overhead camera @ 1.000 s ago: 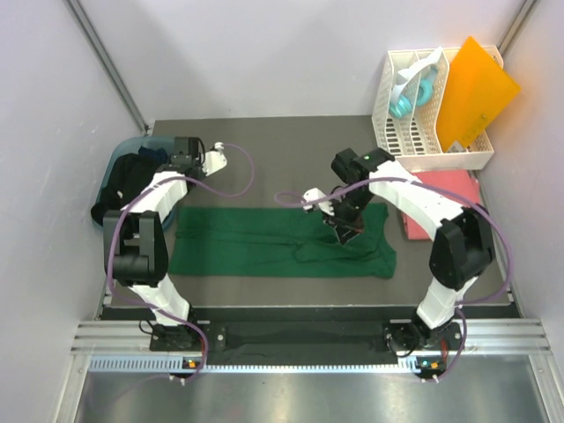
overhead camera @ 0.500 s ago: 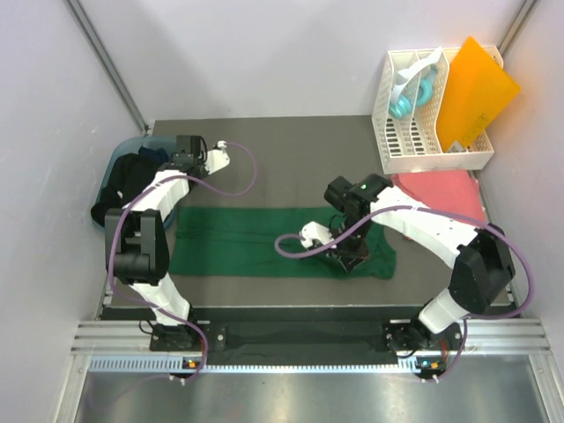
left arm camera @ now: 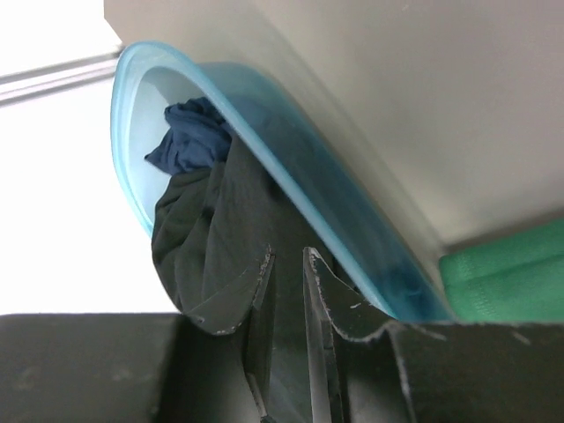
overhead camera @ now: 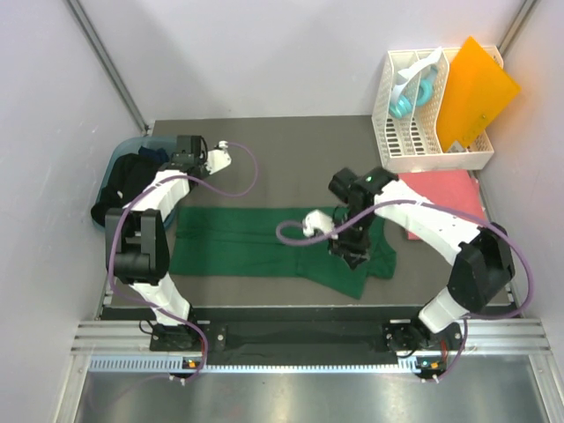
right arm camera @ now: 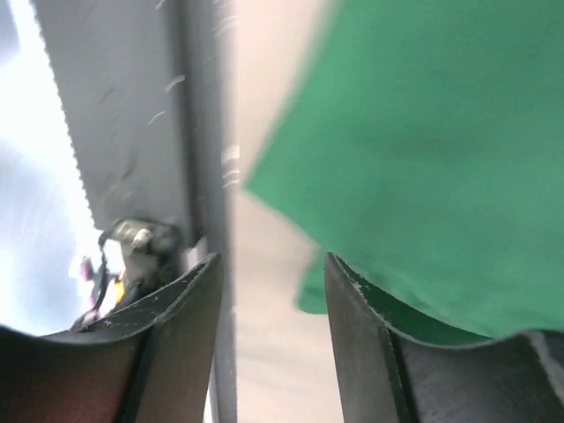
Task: Fold and stack the t-shirts
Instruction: Fold the other side of the tshirt into a rectangle
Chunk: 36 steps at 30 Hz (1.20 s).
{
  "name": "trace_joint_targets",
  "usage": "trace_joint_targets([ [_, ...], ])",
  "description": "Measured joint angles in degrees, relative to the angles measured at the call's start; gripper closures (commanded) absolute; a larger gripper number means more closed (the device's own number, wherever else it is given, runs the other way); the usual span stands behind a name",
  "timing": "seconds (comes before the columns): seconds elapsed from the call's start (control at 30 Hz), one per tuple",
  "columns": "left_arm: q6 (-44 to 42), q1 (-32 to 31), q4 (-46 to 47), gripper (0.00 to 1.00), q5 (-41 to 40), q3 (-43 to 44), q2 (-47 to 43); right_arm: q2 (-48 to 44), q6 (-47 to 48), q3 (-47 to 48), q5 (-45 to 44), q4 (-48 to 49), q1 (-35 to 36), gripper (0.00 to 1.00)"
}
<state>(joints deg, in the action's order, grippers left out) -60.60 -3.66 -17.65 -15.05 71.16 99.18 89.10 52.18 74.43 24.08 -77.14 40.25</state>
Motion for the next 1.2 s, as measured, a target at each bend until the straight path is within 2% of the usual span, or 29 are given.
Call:
trace_joint_targets([
  [0.07, 0.3, -0.4, -0.1, 0.75, 0.9, -0.1, 0.0, 1.9, -1.9, 4.2, 0.2, 2.2, -4.2, 0.71],
  [0.1, 0.3, -0.8, 0.0, 0.74, 1.4, -0.4, 0.0, 3.3, -2.9, 6.1, 0.2, 4.0, -6.4, 0.96],
  [0.13, 0.4, -1.3, 0.0, 0.74, 2.1, -0.8, -0.1, 5.0, -3.4, 7.9, 0.2, 5.4, -8.4, 1.00],
  [0.2, 0.2, -2.7, -0.4, 0.75, 3.4, -2.3, -0.3, 9.5, -4.9, 11.0, 0.0, 8.8, -12.0, 1.00],
  [0.3, -0.6, -5.0, -1.7, 0.85, 5.0, -5.2, -0.7, 18.4, -6.0, 16.6, 0.0, 11.1, -16.0, 1.00],
  [0.33, -0.8, -5.5, -2.5, 0.91, 5.2, -5.6, -0.7, 20.5, -6.1, 17.6, 0.0, 11.9, -16.6, 1.00],
  [0.4, -1.3, -6.7, -4.5, 0.92, 6.0, -6.2, -0.7, 24.6, -6.3, 18.6, 0.0, 13.5, -17.7, 1.00],
  [0.47, -1.9, -7.2, -6.4, 1.00, 6.8, -6.2, -0.7, 26.7, -6.3, 18.6, 0.0, 13.7, -18.0, 1.00],
  [1.0, -7.2, -7.2, -19.9, 1.00, 8.9, -8.9, -2.3, 29.2, -5.2, 18.6, 0.4, 14.3, -17.9, 1.00],
  [1.2, -8.4, -7.1, -21.0, 1.00, 8.6, -10.1, -2.3, 31.1, -5.3, 18.5, 0.4, 14.8, -17.9, 1.00],
])
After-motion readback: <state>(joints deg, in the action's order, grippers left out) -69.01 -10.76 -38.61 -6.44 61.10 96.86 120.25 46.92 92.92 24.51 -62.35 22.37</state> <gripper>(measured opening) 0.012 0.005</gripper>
